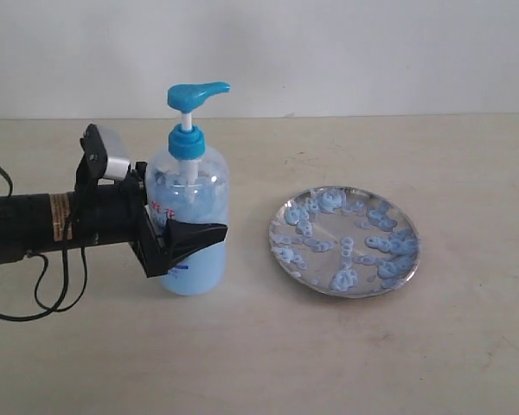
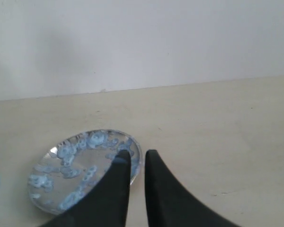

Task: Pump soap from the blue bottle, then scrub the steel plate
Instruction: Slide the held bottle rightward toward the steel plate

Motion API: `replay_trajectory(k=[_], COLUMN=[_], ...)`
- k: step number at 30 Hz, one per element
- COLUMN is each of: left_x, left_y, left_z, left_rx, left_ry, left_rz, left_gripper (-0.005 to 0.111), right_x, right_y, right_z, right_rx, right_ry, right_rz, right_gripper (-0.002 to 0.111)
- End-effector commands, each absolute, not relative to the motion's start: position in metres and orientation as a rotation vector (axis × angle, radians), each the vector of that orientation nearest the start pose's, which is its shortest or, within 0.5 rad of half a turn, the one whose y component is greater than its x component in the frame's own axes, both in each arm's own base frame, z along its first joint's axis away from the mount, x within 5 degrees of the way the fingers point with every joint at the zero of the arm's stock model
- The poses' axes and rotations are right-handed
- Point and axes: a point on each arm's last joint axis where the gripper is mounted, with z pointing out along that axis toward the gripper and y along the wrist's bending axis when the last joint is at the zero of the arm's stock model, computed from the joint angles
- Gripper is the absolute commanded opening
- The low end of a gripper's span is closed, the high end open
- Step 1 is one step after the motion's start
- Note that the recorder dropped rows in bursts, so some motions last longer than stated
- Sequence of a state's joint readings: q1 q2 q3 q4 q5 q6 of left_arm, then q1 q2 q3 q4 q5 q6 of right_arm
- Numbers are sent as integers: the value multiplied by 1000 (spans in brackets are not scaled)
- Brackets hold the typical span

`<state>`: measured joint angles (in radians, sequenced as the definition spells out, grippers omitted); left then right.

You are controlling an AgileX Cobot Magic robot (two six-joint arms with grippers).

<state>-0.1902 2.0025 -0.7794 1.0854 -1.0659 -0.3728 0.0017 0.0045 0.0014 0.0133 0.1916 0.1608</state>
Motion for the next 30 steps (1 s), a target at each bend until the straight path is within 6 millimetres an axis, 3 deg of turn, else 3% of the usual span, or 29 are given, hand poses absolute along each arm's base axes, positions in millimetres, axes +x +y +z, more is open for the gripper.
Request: replay_trajectory(k=[1, 7, 12, 20, 24, 30], left_x=[329, 335, 339, 351, 360, 358], left_y=[-150, -174, -179, -183, -186, -191], left_z=[131, 122, 107, 115, 124, 126], left_rx=[1045, 1094, 1100, 1105, 1085, 1266], left_ry=[1506, 1480, 1499, 1454, 1435, 1434], left_rz=[-774, -826, -842, -819, -823, -887], left_gripper=[4, 4, 4, 4, 4, 4], right_x=[56, 56, 56, 58, 70, 117], right_y=[0, 0, 0, 0, 0, 1], right_z=[197, 197, 197, 210, 215, 195], right_rx=[244, 246, 243, 208, 193, 214], right_ry=[1646, 1646, 1650, 1519, 1507, 1736], right_rz=[230, 232, 227, 218, 202, 202], right_gripper=[8, 8, 8, 8, 8, 8])
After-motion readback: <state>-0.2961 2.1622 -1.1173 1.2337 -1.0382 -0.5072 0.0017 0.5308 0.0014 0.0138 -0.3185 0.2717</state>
